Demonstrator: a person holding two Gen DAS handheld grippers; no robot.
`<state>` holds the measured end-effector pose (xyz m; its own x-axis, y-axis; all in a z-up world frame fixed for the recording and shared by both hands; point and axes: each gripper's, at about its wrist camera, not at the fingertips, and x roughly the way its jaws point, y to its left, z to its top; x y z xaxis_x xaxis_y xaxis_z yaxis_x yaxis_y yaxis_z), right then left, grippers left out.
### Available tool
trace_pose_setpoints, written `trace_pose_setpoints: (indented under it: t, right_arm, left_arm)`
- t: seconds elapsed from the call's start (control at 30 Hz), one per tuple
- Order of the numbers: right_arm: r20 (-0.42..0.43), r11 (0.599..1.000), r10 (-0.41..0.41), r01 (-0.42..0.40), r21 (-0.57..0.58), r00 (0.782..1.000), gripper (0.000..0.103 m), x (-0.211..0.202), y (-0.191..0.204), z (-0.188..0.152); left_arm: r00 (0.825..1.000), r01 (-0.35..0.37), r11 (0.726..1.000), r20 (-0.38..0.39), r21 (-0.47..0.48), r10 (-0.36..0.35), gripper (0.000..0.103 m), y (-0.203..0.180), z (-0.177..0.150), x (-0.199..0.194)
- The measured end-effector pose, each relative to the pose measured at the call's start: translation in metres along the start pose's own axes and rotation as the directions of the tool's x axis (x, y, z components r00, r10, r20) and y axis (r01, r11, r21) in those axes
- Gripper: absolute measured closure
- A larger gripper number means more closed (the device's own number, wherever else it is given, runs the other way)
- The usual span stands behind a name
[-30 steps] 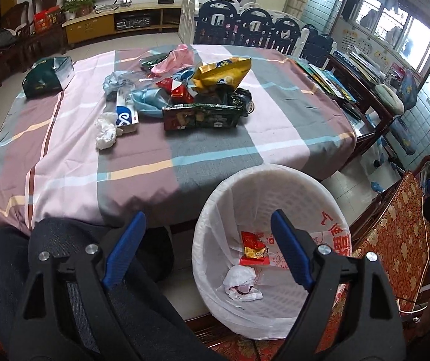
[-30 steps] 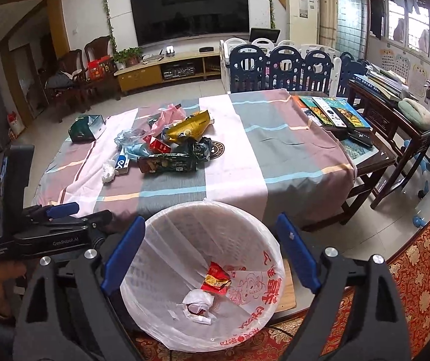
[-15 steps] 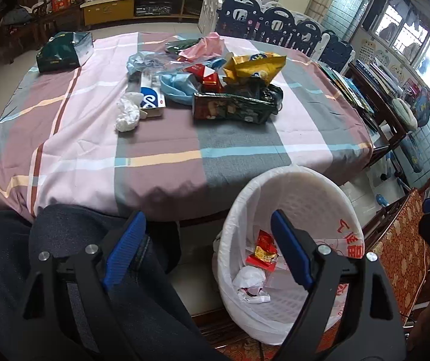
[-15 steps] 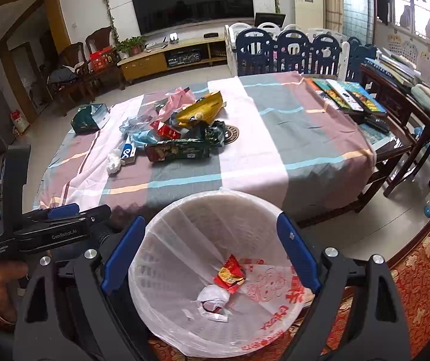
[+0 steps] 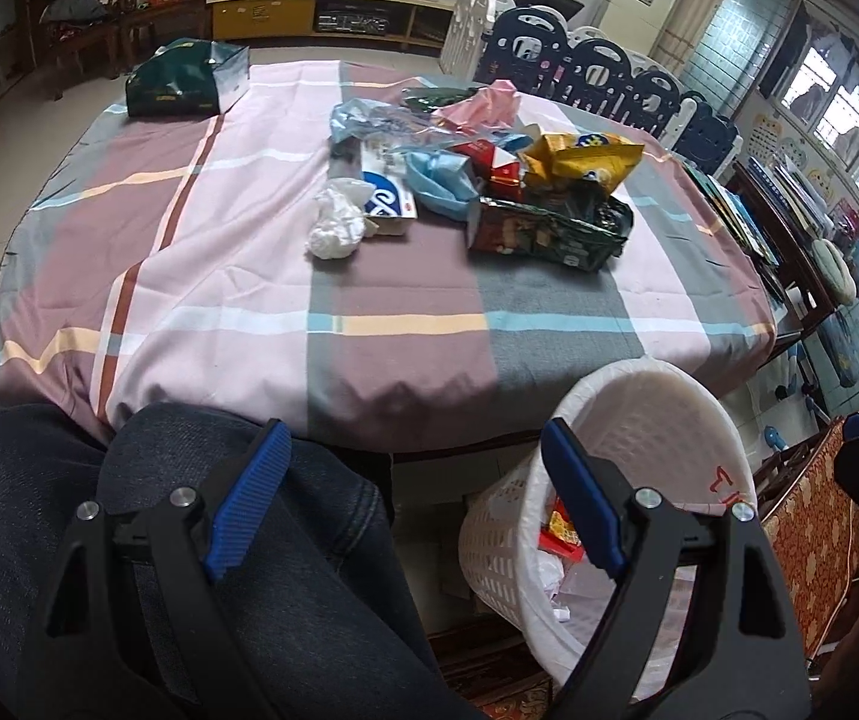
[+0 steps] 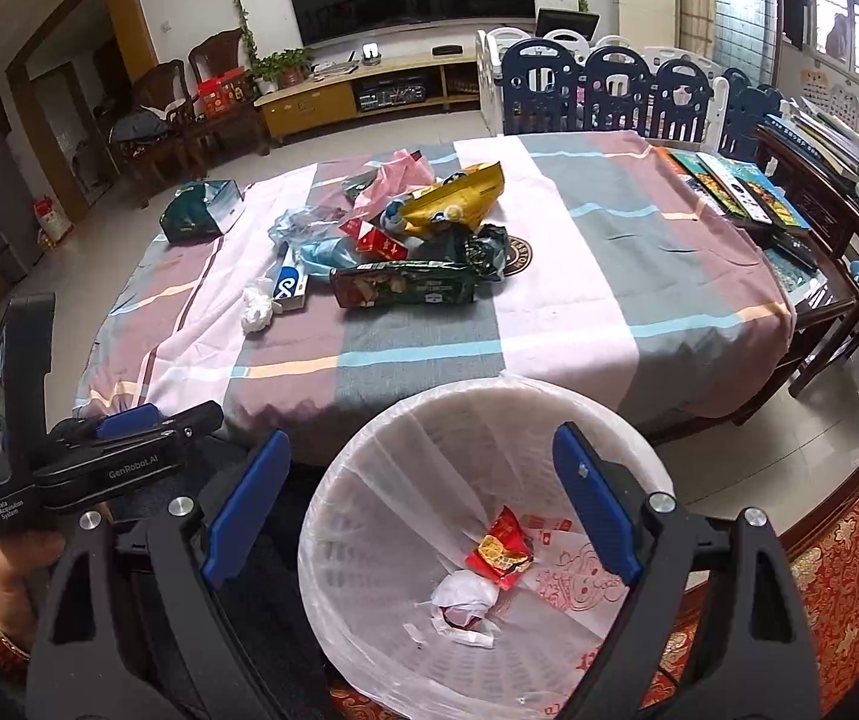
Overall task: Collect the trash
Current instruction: 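Move both open tools back toward the trash on the table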
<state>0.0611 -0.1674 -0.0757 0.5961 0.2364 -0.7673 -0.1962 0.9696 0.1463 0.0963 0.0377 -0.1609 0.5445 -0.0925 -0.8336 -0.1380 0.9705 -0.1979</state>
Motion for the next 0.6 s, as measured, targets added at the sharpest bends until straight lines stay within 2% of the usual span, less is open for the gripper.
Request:
trace_pose_setpoints:
  t: [0.17,0.4,0.6]
  right_arm:
    - [-0.034,1.000,0.016,-0.016,-0.002,0.999,0.016,0.018,0.011,0.001]
    - [-0.052,0.999,0.037,-0.037,0.000,0.998,0.016,0.032,0.020,0.003]
    - [-0.062,0.999,0.042,-0.041,0.017,0.997,0.016,0.043,0.022,0.004]
  left_arm:
    - [1.000,-0.016,1.000,0.024,0.014,0.016,0.016,0.009,-0.003,0.004]
    - [0.989,-0.014,0.994,0.150,0.109,-0.003,0.011,-0.001,-0.004,-0.012]
    - [0.989,-0.034,0.995,0.143,0.095,0.020,0.011,0.007,-0.002,-0.005]
